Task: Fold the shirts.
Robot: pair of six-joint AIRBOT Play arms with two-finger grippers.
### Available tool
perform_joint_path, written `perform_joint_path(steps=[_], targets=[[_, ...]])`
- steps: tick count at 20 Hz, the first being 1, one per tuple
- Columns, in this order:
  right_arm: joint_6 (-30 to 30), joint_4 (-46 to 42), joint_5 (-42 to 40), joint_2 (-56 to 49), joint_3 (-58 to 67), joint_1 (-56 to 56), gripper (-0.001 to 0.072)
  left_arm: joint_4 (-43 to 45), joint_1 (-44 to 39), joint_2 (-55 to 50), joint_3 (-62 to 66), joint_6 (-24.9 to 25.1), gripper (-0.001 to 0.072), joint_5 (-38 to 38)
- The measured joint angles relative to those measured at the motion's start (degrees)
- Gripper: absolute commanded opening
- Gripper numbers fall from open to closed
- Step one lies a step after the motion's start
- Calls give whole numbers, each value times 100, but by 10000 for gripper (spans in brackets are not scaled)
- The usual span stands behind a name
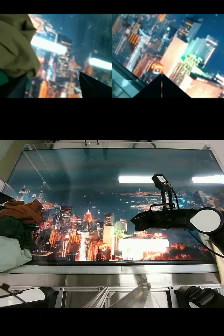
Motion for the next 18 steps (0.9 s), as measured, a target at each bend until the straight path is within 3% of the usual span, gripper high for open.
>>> perform_joint_path(steps=[4,10,16,17,18], targets=[[2,0,0,0,0,0,20,1211,-413,-1128,1158,-9,720,98],[0,0,-2,0,0,0,20,3178,-848,-2175,2511,-575,720,321],[0,0,-13,0,0,0,20,3755,-811,-2734,2643,-774,720,243],[2,2,-13,0,0,0,20,3755,-813,-2817,2634,-791,698,181],[0,0,-13,-2,0,0,20,3733,-831,-2900,2627,-789,617,83]])
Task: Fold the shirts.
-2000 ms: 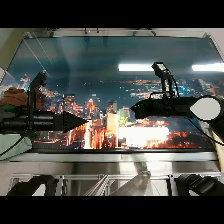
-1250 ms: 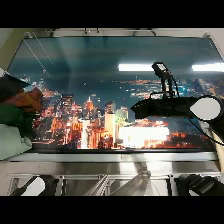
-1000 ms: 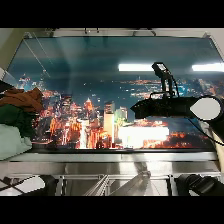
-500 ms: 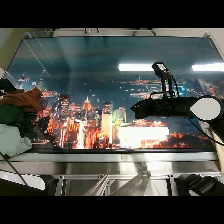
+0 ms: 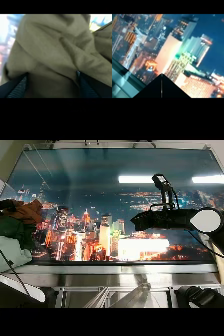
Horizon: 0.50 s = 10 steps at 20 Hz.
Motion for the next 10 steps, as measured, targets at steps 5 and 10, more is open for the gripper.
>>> perform_joint_path(steps=[5,10], targets=[[0,0,-2,-39,0,0,20,-1263,-385,-195,177,603,19,-717],[0,-2,-4,-83,-2,0,20,-3639,-1349,28,675,1003,18,-1283]])
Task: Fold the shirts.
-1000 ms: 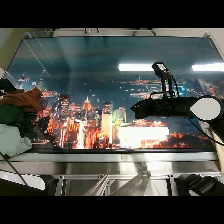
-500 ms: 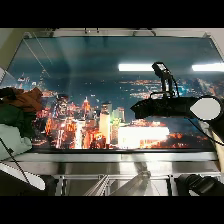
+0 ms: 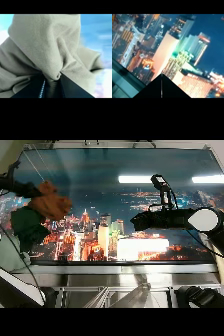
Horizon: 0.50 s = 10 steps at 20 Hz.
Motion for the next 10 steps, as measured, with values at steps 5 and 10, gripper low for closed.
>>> perform_joint_path(steps=[5,10], targets=[[0,2,0,-11,0,0,20,-1196,-1552,643,-933,177,18,-199],[0,7,0,-11,0,0,21,-1478,-3075,898,-1943,210,36,92]])
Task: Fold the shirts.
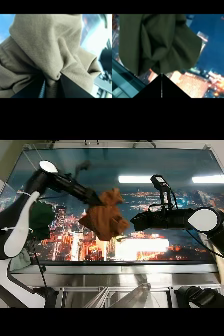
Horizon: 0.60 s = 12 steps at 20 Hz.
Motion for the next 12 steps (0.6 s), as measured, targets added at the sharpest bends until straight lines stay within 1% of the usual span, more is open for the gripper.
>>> perform_joint_path(steps=[1,2,4,6,7,8,11,12], targets=[[0,2,0,0,0,0,21,-28,-236,13,-173,-31,361,127],[0,7,2,0,0,0,22,-44,-417,24,-295,-70,720,219],[0,94,4,0,0,0,21,-79,-649,44,-385,-258,717,326],[2,201,9,2,0,0,21,-83,-693,48,-201,-525,715,299],[2,240,52,2,0,-15,21,-98,-640,57,-42,-671,714,146],[2,267,144,7,0,-59,21,-96,-557,57,101,-815,693,-42],[2,304,758,59,0,-474,30,168,-225,184,170,-1298,696,-713],[2,280,1034,92,0,-732,59,304,-142,280,9,-1392,697,-848]])
